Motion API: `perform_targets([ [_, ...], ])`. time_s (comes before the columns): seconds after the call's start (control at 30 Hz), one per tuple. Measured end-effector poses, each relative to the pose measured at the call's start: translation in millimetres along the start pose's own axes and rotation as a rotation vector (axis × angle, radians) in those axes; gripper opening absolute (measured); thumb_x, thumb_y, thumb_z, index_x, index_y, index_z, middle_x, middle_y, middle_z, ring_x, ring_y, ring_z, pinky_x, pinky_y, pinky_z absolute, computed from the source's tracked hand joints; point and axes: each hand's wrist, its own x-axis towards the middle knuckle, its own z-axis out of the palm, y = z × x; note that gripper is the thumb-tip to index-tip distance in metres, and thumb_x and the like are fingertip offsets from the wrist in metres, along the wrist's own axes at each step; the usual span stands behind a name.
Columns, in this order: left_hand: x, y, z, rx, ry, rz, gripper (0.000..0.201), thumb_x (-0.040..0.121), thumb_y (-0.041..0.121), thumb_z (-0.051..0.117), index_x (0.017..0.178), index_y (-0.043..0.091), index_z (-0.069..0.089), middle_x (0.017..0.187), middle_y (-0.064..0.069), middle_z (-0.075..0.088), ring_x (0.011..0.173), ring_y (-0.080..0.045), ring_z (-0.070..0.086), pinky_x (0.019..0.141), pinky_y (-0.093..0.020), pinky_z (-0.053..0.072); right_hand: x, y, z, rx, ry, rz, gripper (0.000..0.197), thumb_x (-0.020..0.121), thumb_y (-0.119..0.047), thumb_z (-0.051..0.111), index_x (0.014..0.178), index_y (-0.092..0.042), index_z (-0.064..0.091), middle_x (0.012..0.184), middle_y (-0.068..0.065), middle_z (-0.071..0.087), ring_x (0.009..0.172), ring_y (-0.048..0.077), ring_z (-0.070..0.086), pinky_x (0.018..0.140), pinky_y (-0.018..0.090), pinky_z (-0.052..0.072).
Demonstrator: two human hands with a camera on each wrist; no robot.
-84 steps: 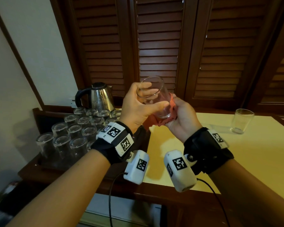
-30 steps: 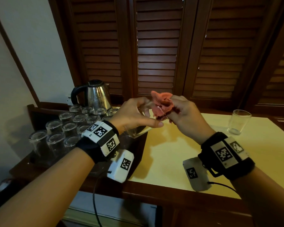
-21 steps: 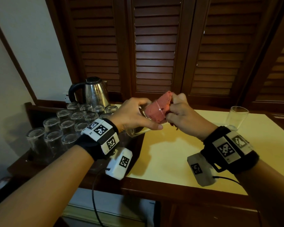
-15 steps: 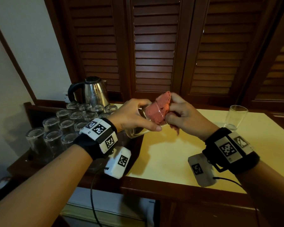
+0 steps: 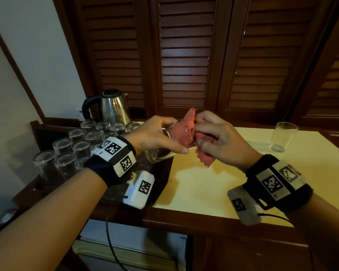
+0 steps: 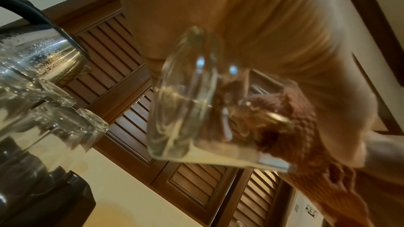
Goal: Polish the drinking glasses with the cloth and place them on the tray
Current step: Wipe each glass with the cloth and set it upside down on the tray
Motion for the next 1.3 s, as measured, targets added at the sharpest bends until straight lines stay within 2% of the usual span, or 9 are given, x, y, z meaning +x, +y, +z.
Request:
perform_targets([
  [0.17, 1.3, 1.9, -0.1, 0.025, -0.1, 0.012, 0.075, 0.042, 0.051, 0.087, 0.107, 0.017, 0.071, 0.1, 0.005, 0.074, 0.095, -0.007, 0.068, 0.088, -0.026, 0.05, 2.1, -4.3, -1.7, -0.017, -0.28, 0.018, 0.041, 0.07, -0.009, 0.058, 0.108, -0.014, 0.073, 0.123, 0.003, 0.063, 0.105, 0.031, 0.058, 0.089, 0.042, 0.048],
  [0.3, 2.5, -3.2, -0.1, -0.024, -0.096, -0.009, 0.068, 0.043, 0.05, 0.086, 0.1, 0.016, 0.072, 0.097, -0.001, 0.074, 0.093, -0.014, 0.07, 0.089, -0.033, 0.053, 5.1, 1.1, -5.8, 0.379, -0.123, 0.184, 0.046, 0.076, 0.005, 0.063, 0.115, -0.017, 0.053, 0.109, 0.011, 0.067, 0.086, 0.021, 0.069, 0.068, 0.034, 0.054],
  [0.43, 2.9, -3.4, -4.4, -0.095, -0.08, -0.006, 0.056, 0.046, 0.048, 0.084, 0.095, 0.023, 0.071, 0.093, 0.005, 0.075, 0.094, -0.014, 0.07, 0.088, -0.033, 0.052, 1.8, 2.4, -2.8, 0.171, 0.058, 0.023, 0.045, 0.083, 0.011, 0.063, 0.118, -0.018, 0.059, 0.121, 0.004, 0.057, 0.109, 0.013, 0.061, 0.089, 0.017, 0.048],
  [0.6, 4.1, 4.8, -4.4, -0.102, -0.148, 0.017, 0.048, 0.049, 0.042, 0.085, 0.089, 0.02, 0.072, 0.081, 0.01, 0.072, 0.08, -0.005, 0.068, 0.075, -0.021, 0.051, 1.7, -2.2, 0.2, 0.007, -0.212, -0.035, 0.046, 0.076, -0.022, 0.066, 0.121, -0.013, 0.071, 0.127, -0.002, 0.061, 0.108, 0.004, 0.054, 0.089, 0.025, 0.04],
  [0.77, 8.6, 1.8, -2.7, -0.078, -0.166, 0.007, 0.073, 0.041, 0.052, 0.091, 0.1, 0.012, 0.074, 0.092, 0.001, 0.075, 0.091, -0.013, 0.072, 0.081, -0.028, 0.055, 5.3, 6.5, 3.0, 0.086, -0.28, 0.052, 0.045, 0.08, -0.012, 0.083, 0.122, -0.02, 0.069, 0.127, -0.004, 0.064, 0.118, 0.009, 0.058, 0.102, 0.025, 0.045],
  [0.97, 9.4, 6.4, -9.0, -0.197, -0.153, -0.014, 0.077, 0.035, 0.074, 0.087, 0.093, 0.025, 0.073, 0.09, 0.003, 0.075, 0.087, -0.014, 0.071, 0.075, -0.022, 0.055, 1.5, 7.0, -6.7, 0.236, 0.046, 0.026, 0.045, 0.073, -0.022, 0.084, 0.116, -0.016, 0.069, 0.119, 0.003, 0.065, 0.111, 0.012, 0.063, 0.093, 0.023, 0.053],
  [1.07, 8.1, 16.6, -10.2, -0.237, -0.132, 0.024, 0.067, 0.042, 0.067, 0.089, 0.091, 0.024, 0.074, 0.087, 0.003, 0.075, 0.083, -0.012, 0.072, 0.07, -0.019, 0.054, 1.6, 4.7, -5.5, 0.346, -0.056, 0.075, 0.052, 0.074, -0.016, 0.085, 0.123, -0.012, 0.068, 0.119, -0.003, 0.068, 0.11, 0.011, 0.066, 0.09, 0.023, 0.054],
  [1.2, 7.9, 25.0, -4.9, -0.223, -0.147, 0.036, 0.069, 0.044, 0.058, 0.089, 0.097, 0.018, 0.071, 0.088, 0.005, 0.076, 0.084, -0.009, 0.072, 0.07, -0.017, 0.054, 6.1, 4.0, 10.0, 0.503, -0.075, 0.132, 0.04, 0.071, -0.008, 0.084, 0.108, -0.019, 0.071, 0.085, -0.011, 0.072, 0.063, 0.011, 0.063, 0.056, 0.021, 0.049],
  [1.3, 5.2, 19.9, -6.6, -0.297, -0.12, 0.038, 0.079, 0.047, 0.058, 0.091, 0.112, 0.02, 0.069, 0.103, 0.003, 0.075, 0.098, -0.014, 0.071, 0.08, -0.023, 0.056, 9.1, 3.6, 9.2, 0.547, 0.06, 0.103, 0.03, 0.068, -0.011, 0.082, 0.097, -0.013, 0.074, 0.08, 0.003, 0.069, 0.055, 0.022, 0.05, 0.048, 0.028, 0.044],
])
